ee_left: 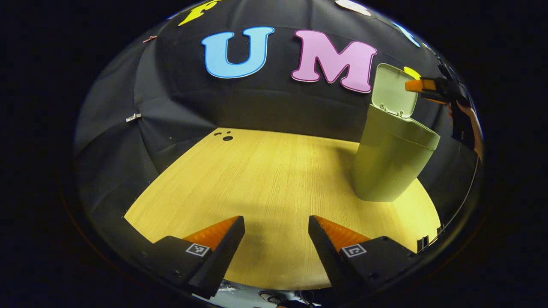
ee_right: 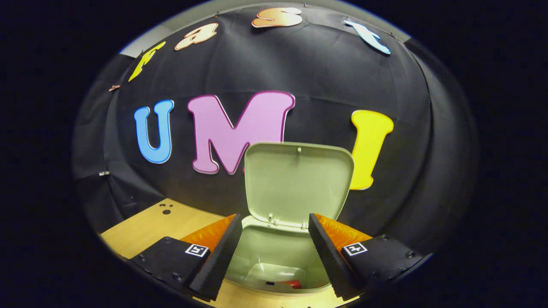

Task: Press the lid of the desktop garbage bin to open it, pick up the crumpled paper on the desktop and throw it into the bin, then pick up the pop can on the desktop and drop it into the bin, and finally close the garbage bin lid.

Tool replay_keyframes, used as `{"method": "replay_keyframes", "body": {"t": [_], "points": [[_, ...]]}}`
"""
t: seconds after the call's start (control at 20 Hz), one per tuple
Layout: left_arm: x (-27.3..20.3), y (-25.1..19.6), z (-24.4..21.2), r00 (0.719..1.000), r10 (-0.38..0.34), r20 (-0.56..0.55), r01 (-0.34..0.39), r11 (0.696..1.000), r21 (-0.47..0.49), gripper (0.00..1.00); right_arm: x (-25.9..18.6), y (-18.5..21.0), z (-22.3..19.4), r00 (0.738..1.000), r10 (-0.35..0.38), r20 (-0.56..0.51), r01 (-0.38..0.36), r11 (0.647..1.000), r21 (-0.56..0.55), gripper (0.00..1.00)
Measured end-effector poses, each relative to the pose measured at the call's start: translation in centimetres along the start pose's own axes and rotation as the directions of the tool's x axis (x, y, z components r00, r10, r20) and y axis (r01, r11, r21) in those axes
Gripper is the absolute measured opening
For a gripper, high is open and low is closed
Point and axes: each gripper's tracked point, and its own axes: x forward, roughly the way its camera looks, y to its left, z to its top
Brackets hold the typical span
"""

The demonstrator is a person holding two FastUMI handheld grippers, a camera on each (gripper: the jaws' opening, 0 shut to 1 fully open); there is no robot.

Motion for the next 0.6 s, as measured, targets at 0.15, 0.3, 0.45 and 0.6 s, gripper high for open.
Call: {"method": "replay_keyframes", "body": {"t": [0.15,0.3,0.45,0.6], "points": [[-1.3,1.6,0.1,1.0,-0.006,0.029,0.007,1.0,-0.029,0.96,-0.5,0.2,4.9,0.998,-0.028,0.063,0.03,0.999,-0.024,0.98],[-3.0,3.9,-0.9,0.999,0.0,0.041,0.001,1.0,-0.031,0.96,-0.6,0.8,7.9,0.993,-0.055,0.109,0.06,0.997,-0.049,0.98],[-4.6,6.1,-1.9,0.999,0.011,0.053,-0.008,0.999,-0.049,0.96,-0.4,1.8,10.1,0.991,-0.072,0.114,0.075,0.997,-0.025,0.98],[-5.3,8.2,-2.9,0.999,0.021,0.046,-0.017,0.996,-0.082,0.96,0.0,1.4,12.2,0.982,-0.112,0.155,0.118,0.993,-0.029,0.98]]}}
